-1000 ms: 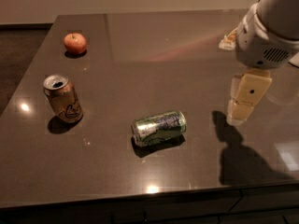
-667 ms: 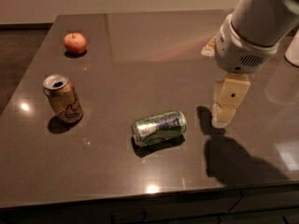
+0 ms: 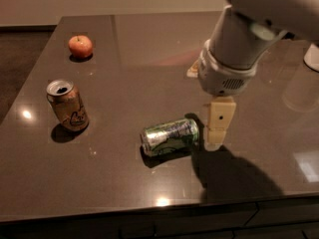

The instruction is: Place green can upright

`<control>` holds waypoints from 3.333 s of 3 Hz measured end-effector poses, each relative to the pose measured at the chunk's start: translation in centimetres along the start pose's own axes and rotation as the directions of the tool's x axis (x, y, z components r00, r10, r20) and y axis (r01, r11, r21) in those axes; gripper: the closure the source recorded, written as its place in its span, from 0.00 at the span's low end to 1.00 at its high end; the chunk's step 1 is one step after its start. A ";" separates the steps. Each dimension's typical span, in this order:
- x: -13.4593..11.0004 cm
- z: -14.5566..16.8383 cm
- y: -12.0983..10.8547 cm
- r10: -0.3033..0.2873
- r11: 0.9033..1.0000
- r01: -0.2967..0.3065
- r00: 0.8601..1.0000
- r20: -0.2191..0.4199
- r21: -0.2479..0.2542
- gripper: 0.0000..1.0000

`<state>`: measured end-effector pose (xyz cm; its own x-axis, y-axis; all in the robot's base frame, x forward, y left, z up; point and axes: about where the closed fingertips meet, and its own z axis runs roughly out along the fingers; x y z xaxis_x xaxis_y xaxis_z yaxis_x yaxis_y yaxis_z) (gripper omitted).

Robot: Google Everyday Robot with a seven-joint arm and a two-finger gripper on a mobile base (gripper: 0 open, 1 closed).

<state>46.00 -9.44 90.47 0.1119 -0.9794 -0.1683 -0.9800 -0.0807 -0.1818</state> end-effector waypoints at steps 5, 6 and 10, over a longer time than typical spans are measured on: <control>-4.2 5.6 2.0 -0.161 0.983 0.158 0.987 -0.022 -0.096 0.57; -3.3 4.6 0.9 -0.205 0.976 0.202 0.978 -0.038 -0.080 0.80; 2.4 -3.0 -9.1 -0.576 0.688 0.629 0.777 -0.256 0.361 1.00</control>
Offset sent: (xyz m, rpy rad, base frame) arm -0.0187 0.0496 -0.0485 -0.0285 0.0626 0.1545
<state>54.65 -11.58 94.60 0.6090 -0.7615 0.2219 -0.5446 -0.6049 -0.5809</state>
